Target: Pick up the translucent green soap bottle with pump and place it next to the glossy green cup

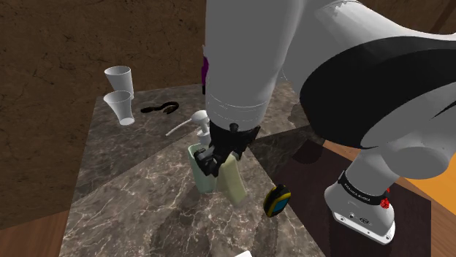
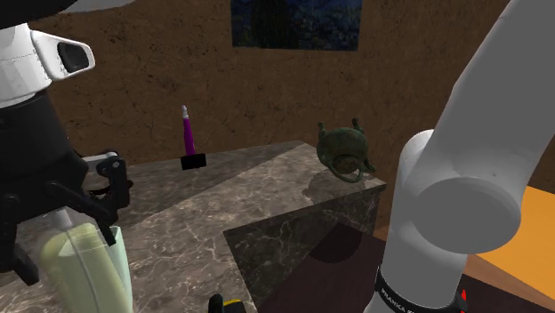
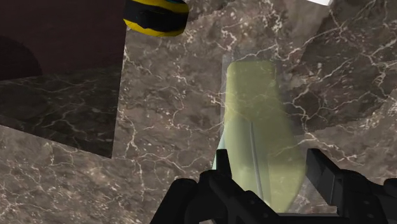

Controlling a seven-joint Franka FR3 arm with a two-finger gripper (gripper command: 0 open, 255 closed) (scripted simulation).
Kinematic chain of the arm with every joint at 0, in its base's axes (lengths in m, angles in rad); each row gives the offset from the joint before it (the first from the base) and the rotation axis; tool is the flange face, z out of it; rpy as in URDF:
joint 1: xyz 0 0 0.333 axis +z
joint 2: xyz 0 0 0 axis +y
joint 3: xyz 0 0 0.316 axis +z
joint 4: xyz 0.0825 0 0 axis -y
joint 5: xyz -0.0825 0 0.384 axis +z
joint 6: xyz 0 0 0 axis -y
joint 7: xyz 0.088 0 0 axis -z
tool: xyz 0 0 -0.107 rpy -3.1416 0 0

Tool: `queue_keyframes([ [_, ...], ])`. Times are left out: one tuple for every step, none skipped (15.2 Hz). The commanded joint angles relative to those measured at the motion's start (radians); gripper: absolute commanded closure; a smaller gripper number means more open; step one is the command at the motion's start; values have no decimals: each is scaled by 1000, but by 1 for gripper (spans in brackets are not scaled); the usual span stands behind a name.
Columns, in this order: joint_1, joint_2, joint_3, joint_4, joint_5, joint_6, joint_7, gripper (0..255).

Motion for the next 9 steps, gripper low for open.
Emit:
queue_keyframes([
  [-1, 7, 5, -22, -4, 28, 6, 255],
  [-3, 13, 9, -31, -6, 42, 11, 255],
  [-4, 18, 12, -40, -9, 55, 15, 255],
  [-5, 24, 16, -49, -13, 69, 20, 255],
  [-7, 30, 20, -58, -16, 83, 25, 255],
  [-8, 37, 24, -66, -20, 96, 31, 255],
  [-10, 44, 28, -75, -24, 110, 36, 255],
  [-12, 51, 32, -83, -29, 124, 42, 255],
  [-14, 59, 37, -91, -34, 138, 48, 255],
])
